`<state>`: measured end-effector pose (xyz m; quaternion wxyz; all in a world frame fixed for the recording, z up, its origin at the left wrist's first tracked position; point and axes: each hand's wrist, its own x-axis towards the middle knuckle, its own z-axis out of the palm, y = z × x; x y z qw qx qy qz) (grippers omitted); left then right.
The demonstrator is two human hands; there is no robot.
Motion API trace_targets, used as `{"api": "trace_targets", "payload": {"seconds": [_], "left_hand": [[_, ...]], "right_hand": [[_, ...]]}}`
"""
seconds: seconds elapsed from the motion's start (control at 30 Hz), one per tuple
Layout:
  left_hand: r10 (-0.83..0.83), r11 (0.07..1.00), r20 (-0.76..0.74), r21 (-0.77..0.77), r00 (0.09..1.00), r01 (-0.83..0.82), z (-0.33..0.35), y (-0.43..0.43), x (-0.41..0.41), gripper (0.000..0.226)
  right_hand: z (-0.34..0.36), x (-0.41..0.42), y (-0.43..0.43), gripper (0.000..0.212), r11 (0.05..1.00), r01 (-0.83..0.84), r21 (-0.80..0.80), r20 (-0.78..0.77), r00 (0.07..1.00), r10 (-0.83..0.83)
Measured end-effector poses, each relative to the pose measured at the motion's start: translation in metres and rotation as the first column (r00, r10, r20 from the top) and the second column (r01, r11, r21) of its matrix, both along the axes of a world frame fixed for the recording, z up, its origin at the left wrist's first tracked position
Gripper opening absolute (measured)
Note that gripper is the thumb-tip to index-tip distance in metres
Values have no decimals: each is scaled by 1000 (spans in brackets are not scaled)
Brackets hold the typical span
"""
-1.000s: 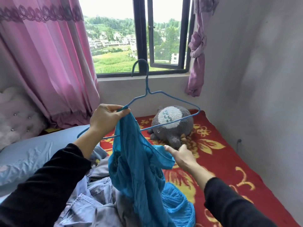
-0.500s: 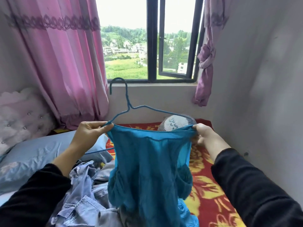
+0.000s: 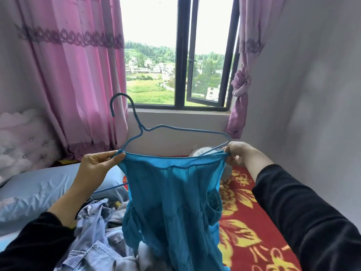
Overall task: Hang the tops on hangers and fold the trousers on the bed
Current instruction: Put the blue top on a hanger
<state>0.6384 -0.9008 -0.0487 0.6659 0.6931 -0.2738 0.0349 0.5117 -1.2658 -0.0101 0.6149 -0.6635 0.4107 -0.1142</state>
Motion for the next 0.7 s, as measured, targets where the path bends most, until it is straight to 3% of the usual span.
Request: {"api": "trace_targets", "payload": {"seconds": [0.13,0.43,0.57,0.7], "left_hand": [[12,999,15,40,1000,-13,5,16,-19,13],[75,993,122,82,990,-86,31,75,-120,16],[199,974,174,70,964,-214,33,110,-178,30],[298,942,121,124,947,-313,29,162,-238,29]], "right_hand": [[5,-8,6,28,988,-24,153,133,991,4],[32,-50,35,25,990,-91,103,340,939,51],[49,-81,70,20,961,-208,-182,253,934,250],[73,-105,131,11,746,-396,-536,55,865,499]]}}
